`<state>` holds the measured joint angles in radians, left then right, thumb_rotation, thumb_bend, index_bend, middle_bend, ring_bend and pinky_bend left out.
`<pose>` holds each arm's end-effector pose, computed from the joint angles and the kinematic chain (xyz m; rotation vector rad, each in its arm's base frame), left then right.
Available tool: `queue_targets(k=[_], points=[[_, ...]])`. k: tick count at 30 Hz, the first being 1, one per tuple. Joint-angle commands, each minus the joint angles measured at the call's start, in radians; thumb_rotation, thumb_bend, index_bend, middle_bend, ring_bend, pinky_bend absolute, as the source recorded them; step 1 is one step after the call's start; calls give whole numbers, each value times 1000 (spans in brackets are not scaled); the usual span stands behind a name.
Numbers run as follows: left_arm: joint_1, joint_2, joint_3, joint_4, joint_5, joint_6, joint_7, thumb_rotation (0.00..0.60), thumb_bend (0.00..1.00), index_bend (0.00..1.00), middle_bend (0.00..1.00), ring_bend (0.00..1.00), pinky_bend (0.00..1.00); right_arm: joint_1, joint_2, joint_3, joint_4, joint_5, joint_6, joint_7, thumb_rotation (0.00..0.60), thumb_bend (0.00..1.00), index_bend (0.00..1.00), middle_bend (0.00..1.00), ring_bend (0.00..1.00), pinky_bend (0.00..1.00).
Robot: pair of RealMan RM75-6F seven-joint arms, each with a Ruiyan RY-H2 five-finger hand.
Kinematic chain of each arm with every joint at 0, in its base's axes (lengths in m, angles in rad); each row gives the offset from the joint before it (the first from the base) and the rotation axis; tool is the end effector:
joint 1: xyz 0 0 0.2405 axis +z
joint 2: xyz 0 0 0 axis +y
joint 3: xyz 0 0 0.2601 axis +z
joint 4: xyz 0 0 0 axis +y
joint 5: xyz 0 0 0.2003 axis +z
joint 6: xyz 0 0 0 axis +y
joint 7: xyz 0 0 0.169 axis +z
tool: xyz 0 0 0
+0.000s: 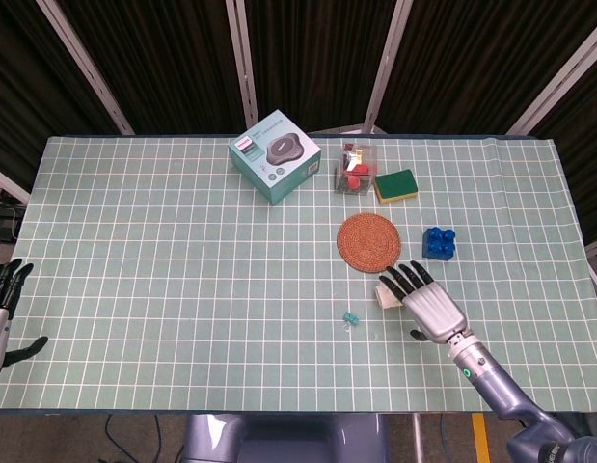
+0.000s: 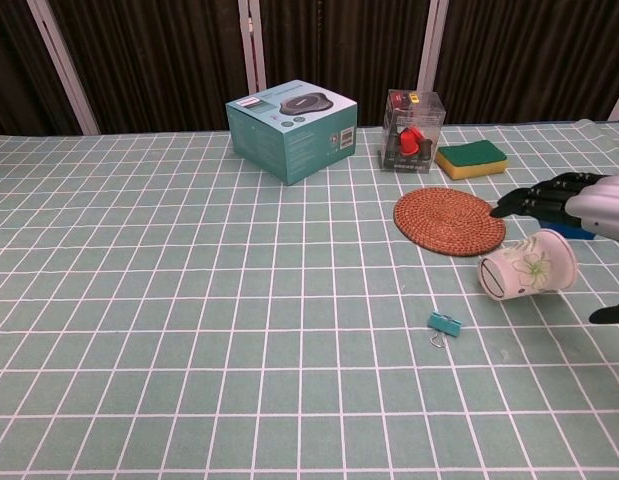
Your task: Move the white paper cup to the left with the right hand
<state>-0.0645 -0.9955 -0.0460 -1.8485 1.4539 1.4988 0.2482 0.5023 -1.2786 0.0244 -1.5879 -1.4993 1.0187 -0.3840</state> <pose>-0.2830 0.1955 0.1913 -1.3922 -0.8295 -0.7715 -0.2224 -0.2939 0.0436 2.0415 -0.6285 0.7028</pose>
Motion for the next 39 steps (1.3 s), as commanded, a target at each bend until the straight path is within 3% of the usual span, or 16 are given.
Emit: queue_targets(k=[1,11,20,27,30,34,39], points=[[2,1,1,-2,3,4,-2,600,0,0,0,0,0,-6,3,-25,-48,-39,23,-146,600,16,0,0,0,0],[4,6,0,3,1,8,-17,600,0,0,0,0,0,41,-134,4,57,46,-44,-432,600,22,0,0,0,0],[0,7,-4,6,-12,0,-18,600,0,0,0,0,0,68,-210,13,136,107,-68,-562,600,48,0,47,0,23],[-2,4,-6,7,-19,-2,-14,600,0,0,0,0,0,65,-242,-4,193,116,-38,-672,600,56,14,137,0,131],[-3,3,-6,6,-20,-4,-12,600,0,0,0,0,0,59,-252,-3,201,146,-32,-701,600,72,34,187,0,247],[-3,3,-5,6,-19,-4,-10,600,0,0,0,0,0,62,-260,-7,218,155,-34,-696,600,129,60,232,5,378],[-3,3,-5,6,-19,-3,-12,600,0,0,0,0,0,67,-270,-19,253,142,-35,-669,600,203,108,273,36,437]])
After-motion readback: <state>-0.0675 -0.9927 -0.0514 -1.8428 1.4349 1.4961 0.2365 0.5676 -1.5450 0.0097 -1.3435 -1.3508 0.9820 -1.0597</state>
